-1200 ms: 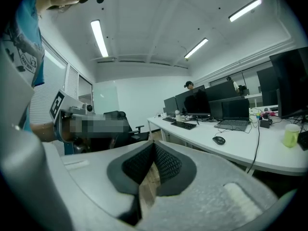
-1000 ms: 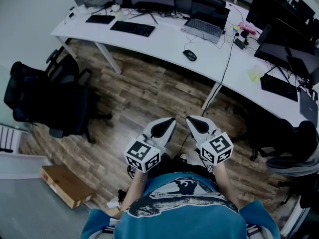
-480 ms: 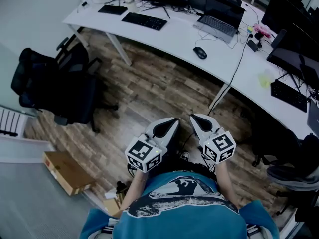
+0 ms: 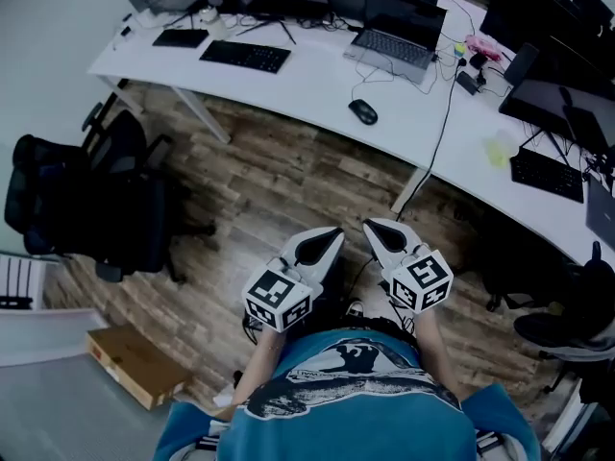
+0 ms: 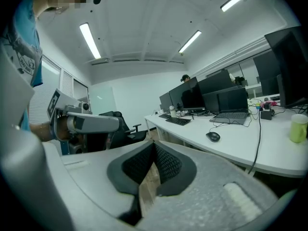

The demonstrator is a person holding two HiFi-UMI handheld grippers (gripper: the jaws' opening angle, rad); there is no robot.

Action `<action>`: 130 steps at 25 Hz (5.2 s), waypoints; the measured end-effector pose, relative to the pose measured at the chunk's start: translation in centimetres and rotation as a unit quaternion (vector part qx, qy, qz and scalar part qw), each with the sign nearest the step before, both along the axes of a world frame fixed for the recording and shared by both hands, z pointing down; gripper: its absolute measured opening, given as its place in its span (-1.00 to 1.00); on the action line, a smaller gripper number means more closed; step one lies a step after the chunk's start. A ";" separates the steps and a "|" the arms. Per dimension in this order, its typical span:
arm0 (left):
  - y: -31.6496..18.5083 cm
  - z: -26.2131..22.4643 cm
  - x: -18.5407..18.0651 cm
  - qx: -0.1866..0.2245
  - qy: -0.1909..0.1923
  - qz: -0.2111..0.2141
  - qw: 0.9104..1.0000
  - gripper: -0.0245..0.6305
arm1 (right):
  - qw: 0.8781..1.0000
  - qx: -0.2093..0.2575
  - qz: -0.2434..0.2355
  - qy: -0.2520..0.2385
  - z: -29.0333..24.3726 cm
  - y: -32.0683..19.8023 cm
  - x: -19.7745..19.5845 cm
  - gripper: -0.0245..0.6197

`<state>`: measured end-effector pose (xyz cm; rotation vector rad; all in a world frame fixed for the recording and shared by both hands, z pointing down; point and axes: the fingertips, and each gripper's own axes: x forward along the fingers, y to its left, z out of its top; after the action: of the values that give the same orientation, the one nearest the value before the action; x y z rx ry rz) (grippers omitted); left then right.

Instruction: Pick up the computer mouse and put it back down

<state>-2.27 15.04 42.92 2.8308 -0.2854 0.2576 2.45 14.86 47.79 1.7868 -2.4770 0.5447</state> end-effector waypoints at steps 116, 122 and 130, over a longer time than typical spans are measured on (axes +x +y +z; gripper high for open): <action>-29.6 2.1 16.3 -0.039 -0.059 -0.178 0.982 -0.88 | 0.994 -0.057 -0.097 0.019 0.9 -32.5 23.6 0.01; -30.1 2.6 16.2 -0.044 -0.068 -0.170 0.982 -0.88 | 0.995 -0.042 -0.083 0.024 0.0 -33.8 24.2 0.01; -33.0 2.1 14.0 -0.034 -0.068 -0.177 0.981 -0.88 | 0.995 -0.019 -0.090 0.038 -0.9 -39.4 21.8 0.01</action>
<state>11.74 -17.93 45.04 2.6361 -0.7825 0.3752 24.29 -24.53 46.88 1.5205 -2.5250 0.4983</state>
